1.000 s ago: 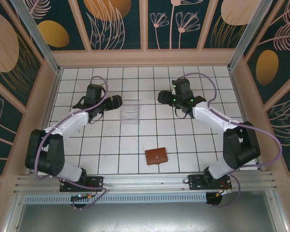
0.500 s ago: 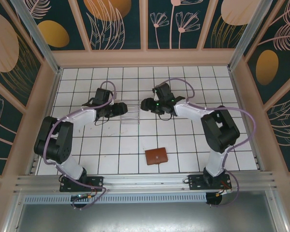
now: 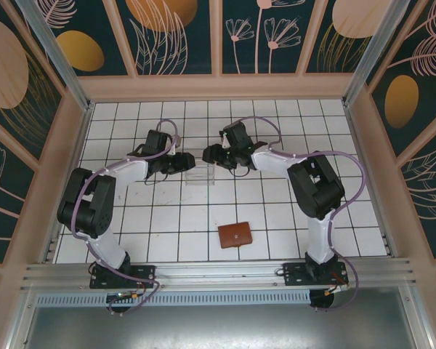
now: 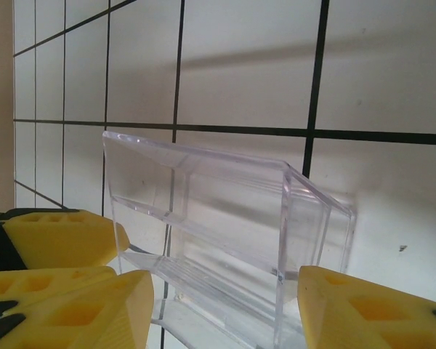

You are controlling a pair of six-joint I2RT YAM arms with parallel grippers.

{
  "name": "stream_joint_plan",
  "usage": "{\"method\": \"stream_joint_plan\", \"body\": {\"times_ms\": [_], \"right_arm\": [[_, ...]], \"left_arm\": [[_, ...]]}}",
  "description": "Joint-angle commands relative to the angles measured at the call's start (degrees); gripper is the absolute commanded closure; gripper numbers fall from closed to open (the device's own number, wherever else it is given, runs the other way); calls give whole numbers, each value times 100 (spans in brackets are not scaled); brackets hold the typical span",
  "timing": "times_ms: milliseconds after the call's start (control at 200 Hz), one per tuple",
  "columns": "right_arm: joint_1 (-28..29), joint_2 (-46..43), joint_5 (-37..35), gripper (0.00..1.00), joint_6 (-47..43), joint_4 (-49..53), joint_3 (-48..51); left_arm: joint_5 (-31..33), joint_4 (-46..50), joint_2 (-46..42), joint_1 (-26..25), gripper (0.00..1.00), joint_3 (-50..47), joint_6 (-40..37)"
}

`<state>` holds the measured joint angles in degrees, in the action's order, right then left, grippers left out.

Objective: Take the credit cards out of the card holder

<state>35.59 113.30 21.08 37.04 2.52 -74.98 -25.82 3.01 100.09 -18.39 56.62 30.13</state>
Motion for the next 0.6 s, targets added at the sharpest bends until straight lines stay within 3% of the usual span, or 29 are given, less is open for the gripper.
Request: {"method": "stream_joint_plan", "body": {"times_ms": [0, 235, 591], "right_arm": [[7, -56, 83, 45, 84, -40, -51], [-264, -253, -29, 46, -51, 42, 164], [-618, -385, -183, 46, -256, 250, 256]], "left_arm": [[-476, -289, 274, -228, 51, 251, 141], [-346, -430, 628, -572, 51, 549, 315], [-318, -411, 1092, -584, 52, 1226, 347]]}}
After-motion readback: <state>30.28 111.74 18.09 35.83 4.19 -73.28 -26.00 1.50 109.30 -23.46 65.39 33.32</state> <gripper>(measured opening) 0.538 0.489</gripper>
